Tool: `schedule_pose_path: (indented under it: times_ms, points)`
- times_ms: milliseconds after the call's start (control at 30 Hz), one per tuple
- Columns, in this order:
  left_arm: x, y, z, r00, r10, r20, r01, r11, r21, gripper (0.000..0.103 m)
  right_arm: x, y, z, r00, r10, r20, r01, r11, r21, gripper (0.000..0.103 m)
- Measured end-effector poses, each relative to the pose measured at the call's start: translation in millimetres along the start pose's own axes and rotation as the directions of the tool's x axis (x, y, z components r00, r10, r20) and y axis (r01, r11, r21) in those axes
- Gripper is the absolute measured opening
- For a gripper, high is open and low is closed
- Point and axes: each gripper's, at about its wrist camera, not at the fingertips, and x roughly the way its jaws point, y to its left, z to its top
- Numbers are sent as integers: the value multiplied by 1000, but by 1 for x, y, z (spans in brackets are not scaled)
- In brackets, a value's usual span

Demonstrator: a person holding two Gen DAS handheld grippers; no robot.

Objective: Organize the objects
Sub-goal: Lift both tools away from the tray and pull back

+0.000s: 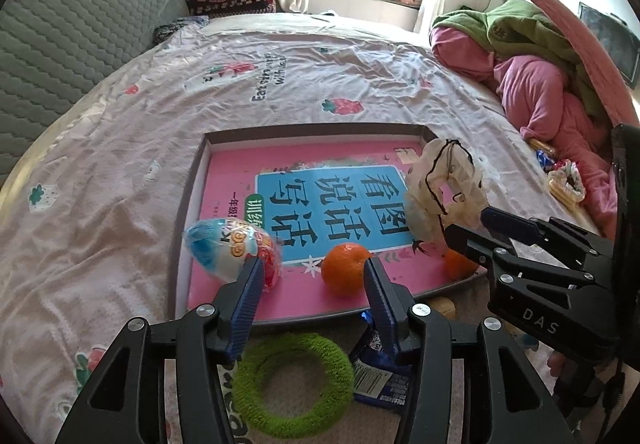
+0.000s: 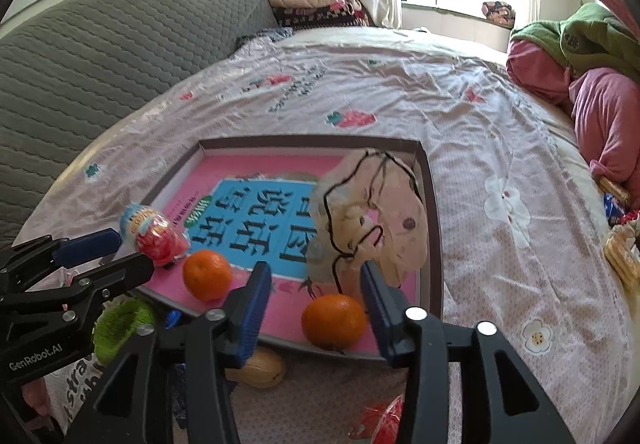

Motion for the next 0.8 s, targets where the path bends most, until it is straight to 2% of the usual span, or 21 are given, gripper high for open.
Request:
schedule_pose_path:
  times_ms: [267, 533, 800]
  points:
    - [-9, 1, -3, 1000, 2, 5, -2, 1000, -9, 53, -18, 10, 4, 996, 18, 83, -15, 999, -42, 53]
    - [-22, 3, -4, 1000, 3, 22, -3, 1000, -18, 53, -42, 16, 8, 981, 40, 187, -26, 997, -76, 56]
    - [-34, 4, -7, 999, 7, 35, -6, 1000, -29, 53, -52, 21, 5, 977, 43, 207, -20, 994, -108, 57]
